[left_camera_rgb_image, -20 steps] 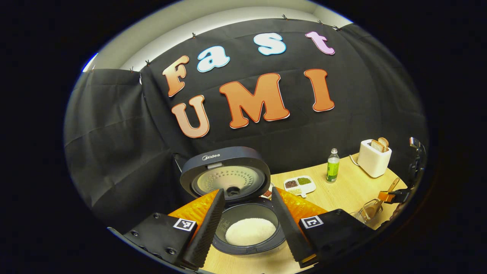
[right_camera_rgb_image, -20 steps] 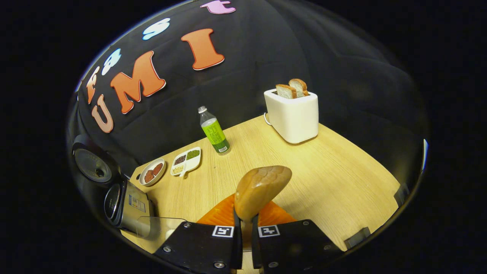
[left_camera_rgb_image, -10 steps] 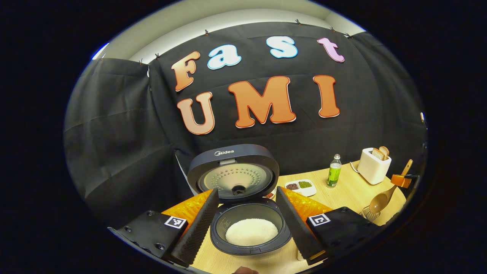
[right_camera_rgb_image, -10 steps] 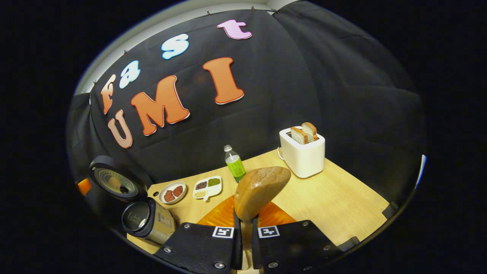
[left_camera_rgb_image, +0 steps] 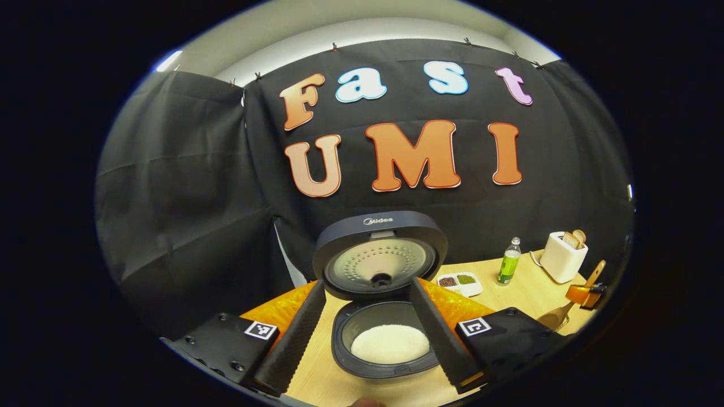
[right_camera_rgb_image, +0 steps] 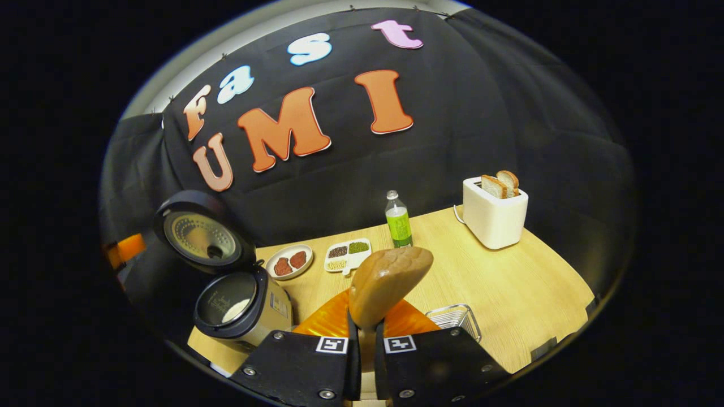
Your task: Close the left gripper, press the button to open the rice cooker; take a wooden spoon from the chopstick holder with the right hand, scoop a spoonful of rice and pour it into the rice cooker, then put the wooden spoon back into the chopstick holder.
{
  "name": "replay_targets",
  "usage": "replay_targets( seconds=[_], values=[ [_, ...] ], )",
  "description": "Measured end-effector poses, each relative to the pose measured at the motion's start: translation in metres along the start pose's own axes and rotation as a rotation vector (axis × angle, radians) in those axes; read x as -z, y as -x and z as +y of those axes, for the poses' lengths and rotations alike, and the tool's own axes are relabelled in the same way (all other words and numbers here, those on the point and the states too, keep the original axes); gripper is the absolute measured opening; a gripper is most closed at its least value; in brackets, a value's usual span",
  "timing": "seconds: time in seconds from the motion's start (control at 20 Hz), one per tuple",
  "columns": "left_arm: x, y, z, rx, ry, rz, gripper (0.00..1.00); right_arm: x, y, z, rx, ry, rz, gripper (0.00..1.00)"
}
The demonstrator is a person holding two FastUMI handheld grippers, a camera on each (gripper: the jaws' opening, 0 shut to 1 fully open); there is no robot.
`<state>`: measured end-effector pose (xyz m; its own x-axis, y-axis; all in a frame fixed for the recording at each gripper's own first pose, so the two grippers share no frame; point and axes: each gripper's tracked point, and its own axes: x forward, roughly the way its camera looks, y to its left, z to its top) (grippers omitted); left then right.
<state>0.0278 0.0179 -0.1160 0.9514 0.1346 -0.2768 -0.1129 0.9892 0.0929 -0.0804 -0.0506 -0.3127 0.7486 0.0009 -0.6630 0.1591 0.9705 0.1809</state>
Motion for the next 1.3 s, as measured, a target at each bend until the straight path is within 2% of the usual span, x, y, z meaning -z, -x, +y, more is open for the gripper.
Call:
replay_targets(
  seconds=[0.1, 0.15, 0.2, 0.3, 0.35, 0.65, 0.7, 0.75, 0.95, 1.1, 1.3],
  values=[
    [0.0, 0.001, 0.012, -0.007, 0.005, -0.006, 0.94, 0.015, -0.004, -0.004, 0.045, 0.059, 0.014, 0.09],
    [0.001, 0.0, 0.018, -0.014, 0.002, -0.008, 1.0, 0.022, -0.008, -0.008, 0.07, 0.088, 0.017, 0.09],
    [0.001, 0.0, 0.024, -0.019, -0.001, -0.008, 0.94, 0.028, -0.011, -0.009, 0.089, 0.111, 0.018, 0.09],
    [0.003, 0.001, 0.032, -0.021, -0.003, -0.003, 0.94, 0.042, -0.016, -0.008, 0.11, 0.128, 0.038, 0.09],
    [0.004, 0.001, 0.035, -0.019, -0.004, -0.001, 1.0, 0.047, -0.02, -0.01, 0.122, 0.144, 0.038, 0.09],
    [0.009, -0.001, 0.05, -0.011, -0.014, 0.008, 1.0, 0.068, -0.032, -0.005, 0.223, 0.295, -0.011, 0.09],
    [0.009, -0.003, 0.052, -0.007, -0.018, 0.008, 0.94, 0.072, -0.034, -0.005, 0.241, 0.32, -0.015, 0.09],
    [0.01, -0.002, 0.054, -0.005, -0.022, 0.008, 1.0, 0.083, -0.036, -0.004, 0.251, 0.348, -0.003, 0.09],
    [0.012, -0.008, 0.06, 0.01, -0.033, 0.014, 1.0, 0.089, -0.035, 0.004, 0.272, 0.418, -0.035, 0.07],
    [0.018, -0.011, 0.063, 0.021, -0.036, 0.03, 1.0, 0.098, -0.035, 0.01, 0.282, 0.403, -0.061, 0.07],
    [0.021, -0.017, 0.064, 0.041, -0.047, 0.04, 1.0, 0.106, -0.032, 0.018, 0.293, 0.301, -0.036, 0.07]
  ],
)
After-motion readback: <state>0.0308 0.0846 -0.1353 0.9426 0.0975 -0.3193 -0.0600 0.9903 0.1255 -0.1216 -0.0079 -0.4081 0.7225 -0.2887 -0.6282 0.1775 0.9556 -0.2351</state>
